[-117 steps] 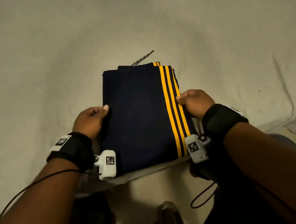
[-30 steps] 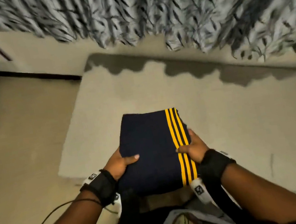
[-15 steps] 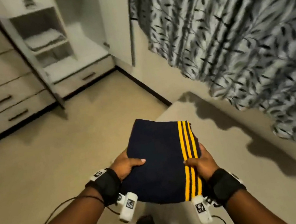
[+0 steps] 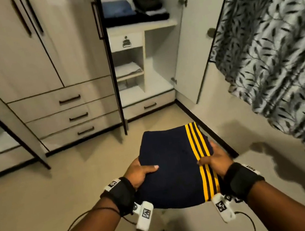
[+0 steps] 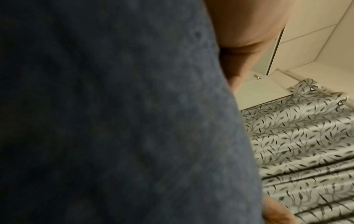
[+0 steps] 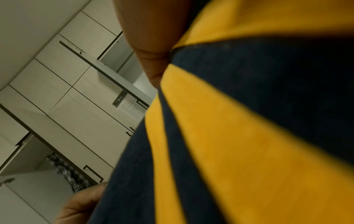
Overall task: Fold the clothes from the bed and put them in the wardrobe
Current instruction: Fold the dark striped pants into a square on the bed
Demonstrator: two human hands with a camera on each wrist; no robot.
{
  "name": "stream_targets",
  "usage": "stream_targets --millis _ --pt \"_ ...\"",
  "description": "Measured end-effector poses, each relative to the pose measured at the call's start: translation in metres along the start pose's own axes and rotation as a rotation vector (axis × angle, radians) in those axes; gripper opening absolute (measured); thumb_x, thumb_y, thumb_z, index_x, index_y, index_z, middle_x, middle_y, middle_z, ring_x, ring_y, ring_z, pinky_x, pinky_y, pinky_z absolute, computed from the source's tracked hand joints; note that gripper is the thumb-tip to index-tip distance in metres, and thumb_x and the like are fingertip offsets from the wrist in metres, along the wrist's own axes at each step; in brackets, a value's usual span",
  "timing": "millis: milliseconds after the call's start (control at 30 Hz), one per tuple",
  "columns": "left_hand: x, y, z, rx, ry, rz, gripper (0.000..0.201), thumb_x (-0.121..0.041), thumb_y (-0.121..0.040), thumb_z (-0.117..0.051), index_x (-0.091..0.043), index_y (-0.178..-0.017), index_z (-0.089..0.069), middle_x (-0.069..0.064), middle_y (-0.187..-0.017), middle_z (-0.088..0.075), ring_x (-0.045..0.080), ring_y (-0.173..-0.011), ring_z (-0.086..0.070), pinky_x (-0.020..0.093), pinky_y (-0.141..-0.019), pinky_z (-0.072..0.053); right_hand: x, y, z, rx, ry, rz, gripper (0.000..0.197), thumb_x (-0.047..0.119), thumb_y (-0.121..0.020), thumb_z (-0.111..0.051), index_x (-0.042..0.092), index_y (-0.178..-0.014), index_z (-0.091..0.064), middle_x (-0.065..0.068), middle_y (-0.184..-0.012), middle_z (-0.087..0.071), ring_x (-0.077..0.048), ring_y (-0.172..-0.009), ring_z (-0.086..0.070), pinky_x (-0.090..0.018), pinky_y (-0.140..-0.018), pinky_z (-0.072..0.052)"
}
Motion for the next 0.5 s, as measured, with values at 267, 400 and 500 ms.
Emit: stream_targets --millis 267,400,500 --pt "-0.12 -0.078 0.126 -0.051 -0.034 -0.077 0.062 -0.002 -0.062 -0.083 -0.014 -0.12 -0.064 0.007 -0.116 -0.075 0.018 -0.097 -0.074 0.026 -0.077 -0.059 0.125 -0.111 -0.108 0.062 -0.025 0.067 0.061 -0.007 -0.082 -0.072 0.03 -0.126 -0.051 -0.007 -0.114 -0.07 -0.026 -0.102 -0.069 -0.04 -0.082 -0.055" --pt "-0.166 -0.135 0.146 -0.055 -0.053 -0.097 0.072 -0.011 -0.053 -0.085 -0.011 -0.122 -0.065 0.008 -0.115 -0.075 0.02 -0.099 -0.073 0.03 -0.085 -0.059 0.172 -0.16 -0.118 0.03 0.003 0.114 0.061 -0.003 -0.082 -0.074 0.033 -0.124 -0.05 -0.001 -0.113 -0.069 -0.019 -0.101 -0.067 -0.034 -0.079 -0.052" --pt "-0.197 -0.182 0.141 -0.055 -0.068 -0.128 0.055 0.007 -0.074 -0.078 -0.006 -0.126 -0.064 0.01 -0.116 -0.073 0.019 -0.094 -0.073 0.022 -0.071 -0.058 0.205 -0.194 -0.109 -0.011 -0.001 0.135 0.06 -0.005 -0.082 -0.072 0.031 -0.125 -0.051 0.002 -0.109 -0.069 -0.019 -0.098 -0.066 -0.033 -0.077 -0.051"
Point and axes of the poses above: each hand's wrist, its own y-axis away from the middle knuckle, its own z-axis out of the back of the hand, x = y × z, the point moved 1 cm from there along -y, towards the middle knuckle
